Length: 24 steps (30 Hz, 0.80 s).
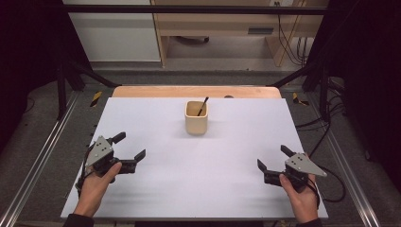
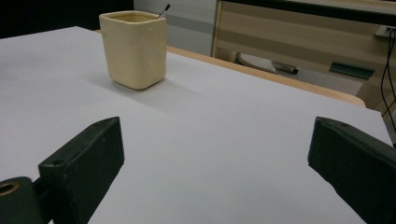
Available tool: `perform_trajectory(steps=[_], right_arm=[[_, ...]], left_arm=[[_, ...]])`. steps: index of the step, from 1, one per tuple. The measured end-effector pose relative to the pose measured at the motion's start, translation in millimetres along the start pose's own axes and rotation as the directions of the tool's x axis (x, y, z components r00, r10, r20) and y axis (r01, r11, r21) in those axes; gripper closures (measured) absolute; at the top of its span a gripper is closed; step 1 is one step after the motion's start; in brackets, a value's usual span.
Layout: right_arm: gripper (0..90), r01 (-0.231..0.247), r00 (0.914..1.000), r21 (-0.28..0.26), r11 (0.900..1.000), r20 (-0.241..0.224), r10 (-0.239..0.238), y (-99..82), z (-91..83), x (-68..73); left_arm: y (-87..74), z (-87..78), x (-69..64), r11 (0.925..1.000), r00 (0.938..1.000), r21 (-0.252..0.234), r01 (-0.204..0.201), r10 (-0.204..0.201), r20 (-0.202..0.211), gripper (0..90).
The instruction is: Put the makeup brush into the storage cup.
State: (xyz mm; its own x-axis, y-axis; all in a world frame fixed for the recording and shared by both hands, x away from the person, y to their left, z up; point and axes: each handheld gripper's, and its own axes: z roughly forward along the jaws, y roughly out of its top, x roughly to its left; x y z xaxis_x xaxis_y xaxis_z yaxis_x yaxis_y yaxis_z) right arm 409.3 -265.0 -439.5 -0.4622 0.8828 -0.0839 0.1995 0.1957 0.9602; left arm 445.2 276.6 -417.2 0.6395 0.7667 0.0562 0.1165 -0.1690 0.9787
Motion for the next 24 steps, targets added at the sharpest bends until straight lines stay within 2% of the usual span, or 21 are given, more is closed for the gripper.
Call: perform_trajectory(steps=[7,12,14,17,24], right_arm=[[3.7,0.013,0.9999,-0.008,0.9999,0.011,-0.013,-3.3,-6.1,-4.0],[3.7,-0.002,0.9996,-0.017,0.9998,0.027,0.003,-8.1,-11.4,-8.7],[3.7,-0.008,0.9994,-0.015,0.9999,0.034,0.009,-10.2,-14.5,-11.0],[3.8,-0.001,0.9988,-0.014,0.9999,0.049,0.001,-12.8,-17.9,-13.8],[3.3,-0.012,0.9974,-0.013,0.9998,0.07,0.013,-22.4,-26.0,-20.5]], left_arm=[[-2.4,-14.7,9.0,0.9997,0.9994,-0.026,0.001,-0.002,-0.036,1.8],[-6.8,-23.0,16.5,0.9993,0.9982,-0.037,-0.003,0.001,-0.06,1.9],[-8.3,-26.9,19.2,0.9989,0.9972,-0.046,-0.006,0.003,-0.074,1.9],[-10.4,-33.0,21.1,0.9981,0.9929,-0.057,-0.02,0.014,-0.118,1.8],[-17.8,-41.2,22.2,0.9968,0.9915,-0.077,-0.021,0.011,-0.129,1.8]])
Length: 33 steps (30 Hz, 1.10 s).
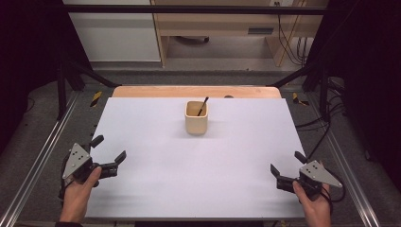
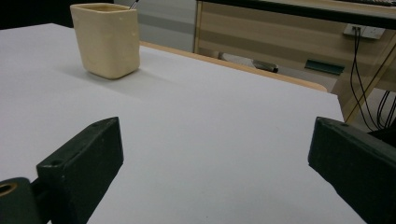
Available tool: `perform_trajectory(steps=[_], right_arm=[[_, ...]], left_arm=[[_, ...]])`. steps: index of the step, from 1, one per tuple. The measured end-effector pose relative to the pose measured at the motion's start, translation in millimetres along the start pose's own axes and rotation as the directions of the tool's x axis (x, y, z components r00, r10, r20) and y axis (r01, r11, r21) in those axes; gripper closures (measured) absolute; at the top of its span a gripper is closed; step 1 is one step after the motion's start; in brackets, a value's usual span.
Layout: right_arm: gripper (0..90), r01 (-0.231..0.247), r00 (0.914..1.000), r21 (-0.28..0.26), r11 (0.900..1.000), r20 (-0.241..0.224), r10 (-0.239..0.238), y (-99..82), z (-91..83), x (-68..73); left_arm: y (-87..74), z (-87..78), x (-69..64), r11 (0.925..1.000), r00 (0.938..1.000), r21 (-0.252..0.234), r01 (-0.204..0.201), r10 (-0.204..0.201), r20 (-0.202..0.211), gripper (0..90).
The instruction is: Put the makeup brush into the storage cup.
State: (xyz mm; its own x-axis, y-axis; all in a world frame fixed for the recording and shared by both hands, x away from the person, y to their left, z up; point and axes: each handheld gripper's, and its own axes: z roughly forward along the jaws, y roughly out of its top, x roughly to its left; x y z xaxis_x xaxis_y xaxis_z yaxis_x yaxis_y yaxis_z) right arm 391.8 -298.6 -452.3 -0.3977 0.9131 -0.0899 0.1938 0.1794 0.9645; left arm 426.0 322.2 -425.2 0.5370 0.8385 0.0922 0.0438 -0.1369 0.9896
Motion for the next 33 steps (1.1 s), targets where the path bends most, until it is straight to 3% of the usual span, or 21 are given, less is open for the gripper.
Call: perform_trajectory(steps=[17,33], right_arm=[[3.1,-0.024,0.9995,-0.02,0.9995,-0.02,0.024,-12.6,3.0,1.8],[3.9,-0.03,0.9988,-0.099,0.9947,-0.041,0.026,-18.1,23.2,15.2]], left_arm=[[-23.8,-5.3,-8.2,0.9978,0.9995,-0.058,-0.032,0.032,0.005,1.1],[-36.6,-7.8,-7.2,0.9957,0.9999,-0.092,0.011,-0.011,0.005,1.7]])
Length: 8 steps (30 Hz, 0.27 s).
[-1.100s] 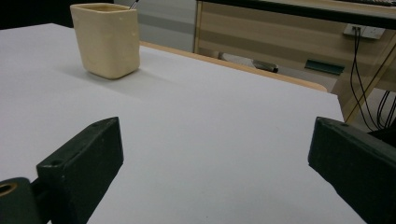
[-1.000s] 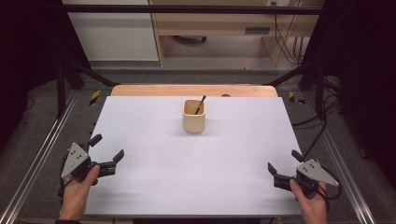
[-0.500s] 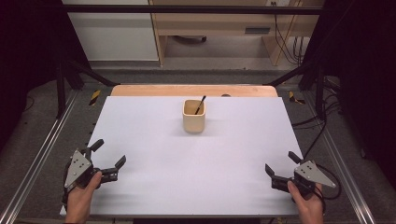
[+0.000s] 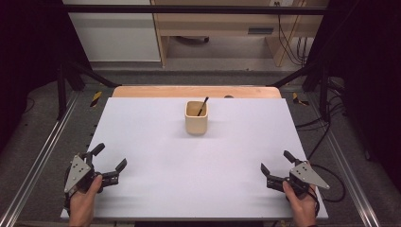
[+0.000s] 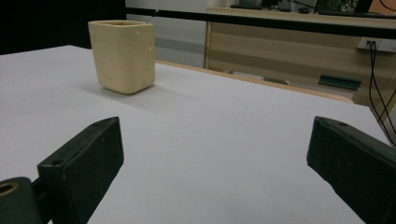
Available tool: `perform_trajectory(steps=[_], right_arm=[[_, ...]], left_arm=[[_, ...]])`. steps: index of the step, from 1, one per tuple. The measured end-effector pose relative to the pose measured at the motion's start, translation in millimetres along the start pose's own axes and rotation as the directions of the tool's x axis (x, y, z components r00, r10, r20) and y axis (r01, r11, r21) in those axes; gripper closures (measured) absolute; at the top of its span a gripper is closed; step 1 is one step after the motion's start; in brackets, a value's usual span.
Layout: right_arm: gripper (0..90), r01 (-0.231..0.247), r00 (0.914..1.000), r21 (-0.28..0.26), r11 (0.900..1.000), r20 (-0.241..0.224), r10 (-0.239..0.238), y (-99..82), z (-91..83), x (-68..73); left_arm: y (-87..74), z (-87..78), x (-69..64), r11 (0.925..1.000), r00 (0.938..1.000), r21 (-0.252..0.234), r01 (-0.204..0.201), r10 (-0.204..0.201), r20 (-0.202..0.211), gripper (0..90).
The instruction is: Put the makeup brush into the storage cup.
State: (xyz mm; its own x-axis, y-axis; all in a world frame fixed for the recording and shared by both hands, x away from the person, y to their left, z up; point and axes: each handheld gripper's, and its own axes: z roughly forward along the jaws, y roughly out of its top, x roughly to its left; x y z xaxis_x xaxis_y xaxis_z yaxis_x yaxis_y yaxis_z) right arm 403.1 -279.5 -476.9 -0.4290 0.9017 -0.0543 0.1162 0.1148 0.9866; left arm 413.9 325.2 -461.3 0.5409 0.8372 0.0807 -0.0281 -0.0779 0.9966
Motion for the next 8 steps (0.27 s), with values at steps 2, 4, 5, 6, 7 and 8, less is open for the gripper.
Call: perform_trajectory(steps=[2,4,5,6,7,8], right_arm=[[3.8,0.006,1.0,-0.013,0.9999,-0.002,-0.006,0.8,0.0,2.1],[3.5,0.013,0.9999,-0.021,0.9997,-0.003,-0.013,1.2,0.0,3.0],[3.4,0.01,0.9999,-0.019,0.9998,-0.004,-0.01,0.9,-0.3,3.3],[3.5,0.005,1.0,-0.018,0.9998,-0.004,-0.005,0.6,-0.3,3.7],[3.5,0.012,0.9999,-0.016,0.9998,0.0,-0.012,-0.1,-0.5,3.2],[3.4,0.007,1.0,-0.016,0.9998,0.0,-0.007,-0.5,-0.2,3.4]], left_arm=[[-1.0,-0.3,-1.4,1.0,0.9999,-0.001,-0.006,0.006,0.01,1.6],[-0.9,0.1,-3.4,0.9999,0.9998,-0.003,-0.01,0.01,0.014,1.6],[-0.9,0.2,-4.3,0.9999,0.9998,-0.004,-0.011,0.011,0.015,1.6],[-0.9,0.7,-5.8,0.9998,0.9997,-0.004,-0.017,0.017,0.017,1.6],[-0.9,1.0,-6.6,0.9998,0.9996,-0.002,-0.021,0.021,0.019,1.5],[-1.1,1.1,-7.3,0.9997,0.9995,0.001,-0.025,0.025,0.022,1.5]])
